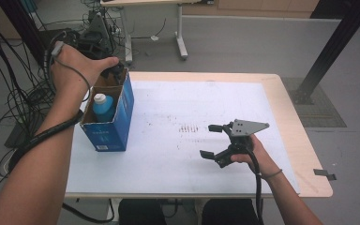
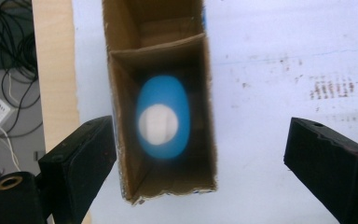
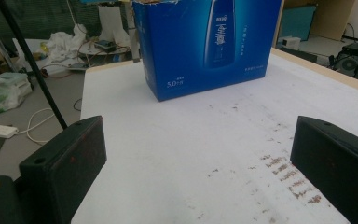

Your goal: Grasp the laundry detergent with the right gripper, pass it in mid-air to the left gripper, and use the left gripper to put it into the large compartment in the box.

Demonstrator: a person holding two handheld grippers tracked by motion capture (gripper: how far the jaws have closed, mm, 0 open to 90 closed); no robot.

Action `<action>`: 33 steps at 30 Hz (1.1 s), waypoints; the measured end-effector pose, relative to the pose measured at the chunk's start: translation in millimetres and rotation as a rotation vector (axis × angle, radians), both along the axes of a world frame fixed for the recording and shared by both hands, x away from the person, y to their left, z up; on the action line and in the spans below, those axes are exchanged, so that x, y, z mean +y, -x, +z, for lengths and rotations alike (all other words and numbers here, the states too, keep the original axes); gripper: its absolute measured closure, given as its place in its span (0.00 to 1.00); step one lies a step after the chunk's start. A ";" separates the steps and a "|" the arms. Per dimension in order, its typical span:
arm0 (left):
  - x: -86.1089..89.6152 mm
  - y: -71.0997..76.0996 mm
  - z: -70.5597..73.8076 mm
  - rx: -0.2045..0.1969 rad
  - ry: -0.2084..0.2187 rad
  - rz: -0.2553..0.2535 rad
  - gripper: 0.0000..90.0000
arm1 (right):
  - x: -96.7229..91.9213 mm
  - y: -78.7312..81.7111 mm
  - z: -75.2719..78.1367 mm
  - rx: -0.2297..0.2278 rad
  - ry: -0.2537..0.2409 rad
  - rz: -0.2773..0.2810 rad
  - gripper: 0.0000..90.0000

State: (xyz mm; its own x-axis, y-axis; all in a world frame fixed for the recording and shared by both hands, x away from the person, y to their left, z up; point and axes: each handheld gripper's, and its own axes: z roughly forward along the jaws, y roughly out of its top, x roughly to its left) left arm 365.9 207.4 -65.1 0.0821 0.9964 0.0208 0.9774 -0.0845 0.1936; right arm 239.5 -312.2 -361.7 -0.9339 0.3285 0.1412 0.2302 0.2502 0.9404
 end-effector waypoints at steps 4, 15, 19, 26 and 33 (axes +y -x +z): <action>-11.0 6.1 4.5 -0.016 0.004 -0.041 0.09 | -0.7 0.0 0.6 0.001 -0.001 -0.013 0.04; -52.3 18.4 2.7 -0.038 0.040 -0.170 0.09 | -8.4 0.7 5.4 0.008 -0.001 -0.067 0.04; -68.9 20.4 -3.0 -0.037 0.063 -0.215 0.09 | -13.8 2.4 6.5 0.007 0.003 -0.097 0.04; -93.8 22.3 -18.0 -0.020 0.083 -0.291 0.09 | -26.4 4.0 6.2 0.016 -0.004 -0.161 0.04; -119.3 25.4 -36.3 -0.004 0.095 -0.355 0.09 | -37.3 3.3 8.6 0.019 0.012 -0.197 0.03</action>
State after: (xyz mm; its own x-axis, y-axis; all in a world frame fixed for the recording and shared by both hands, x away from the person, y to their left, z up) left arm 340.5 88.1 -101.3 0.4236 0.9032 -0.0694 0.8895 -0.4002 0.2206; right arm 236.2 -349.4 -353.1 -0.8484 0.5068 0.1530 0.2936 0.2101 0.9326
